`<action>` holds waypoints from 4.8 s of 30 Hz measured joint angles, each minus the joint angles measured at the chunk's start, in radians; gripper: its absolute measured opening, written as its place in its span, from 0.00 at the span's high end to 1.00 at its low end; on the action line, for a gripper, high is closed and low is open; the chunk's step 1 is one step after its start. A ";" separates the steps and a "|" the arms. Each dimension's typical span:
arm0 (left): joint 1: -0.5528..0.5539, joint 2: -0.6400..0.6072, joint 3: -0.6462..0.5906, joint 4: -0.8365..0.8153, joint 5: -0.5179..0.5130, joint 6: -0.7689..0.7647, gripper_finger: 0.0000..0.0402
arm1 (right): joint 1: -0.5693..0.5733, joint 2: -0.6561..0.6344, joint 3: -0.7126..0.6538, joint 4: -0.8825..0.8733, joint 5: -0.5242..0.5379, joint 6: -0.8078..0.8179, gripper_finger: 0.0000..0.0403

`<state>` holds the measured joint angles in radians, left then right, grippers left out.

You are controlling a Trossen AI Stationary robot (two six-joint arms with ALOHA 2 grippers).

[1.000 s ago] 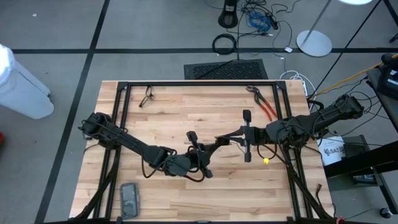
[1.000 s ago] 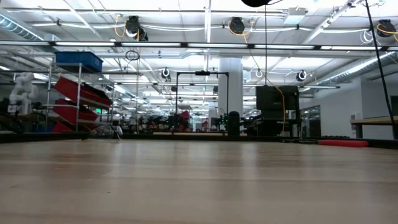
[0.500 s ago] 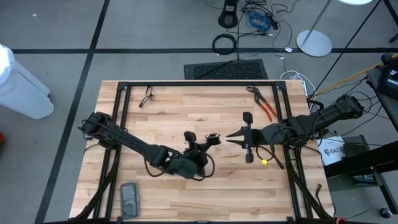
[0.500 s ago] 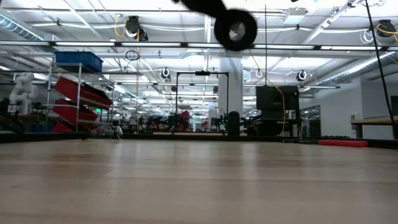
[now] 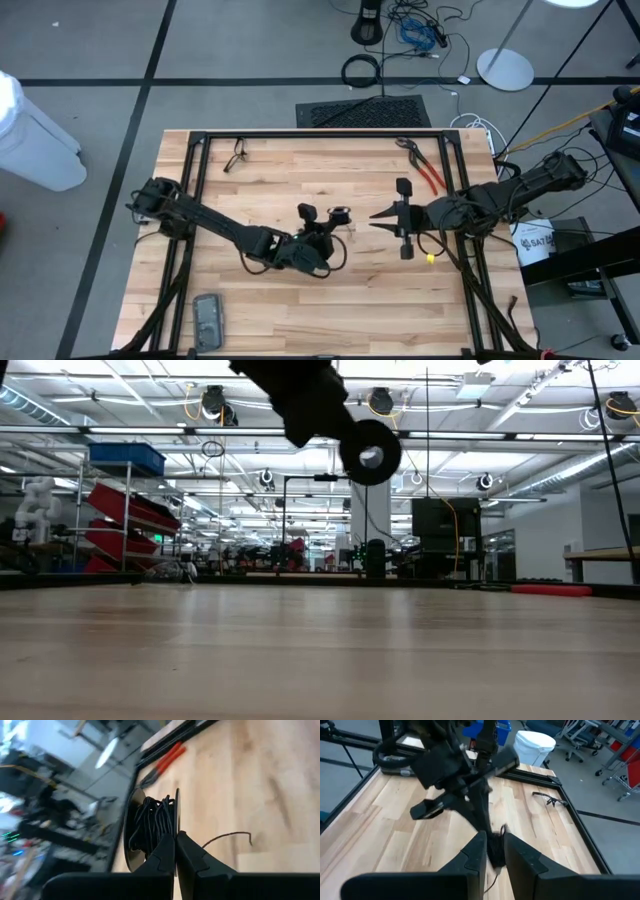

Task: Coil cords
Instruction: Coil the black wire onto the spool, then return to Home Position

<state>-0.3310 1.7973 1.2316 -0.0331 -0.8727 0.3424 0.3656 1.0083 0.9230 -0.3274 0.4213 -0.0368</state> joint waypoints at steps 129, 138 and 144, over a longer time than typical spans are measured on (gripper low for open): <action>-0.298 -0.952 -1.110 0.741 -0.013 -0.464 0.99 | 0.123 -0.432 -0.802 0.634 -0.065 0.283 1.00; -0.148 -0.978 -1.224 0.838 0.211 -0.401 0.99 | 0.007 -0.433 -0.909 0.744 -0.146 0.286 1.00; -0.115 -1.000 -1.224 0.829 0.256 -0.320 0.99 | -0.047 -0.432 -0.909 0.727 -0.194 0.285 1.00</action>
<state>-0.4460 0.7978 0.0078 0.7955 -0.6168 0.0221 0.3186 0.5758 0.0139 0.3992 0.2270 0.2478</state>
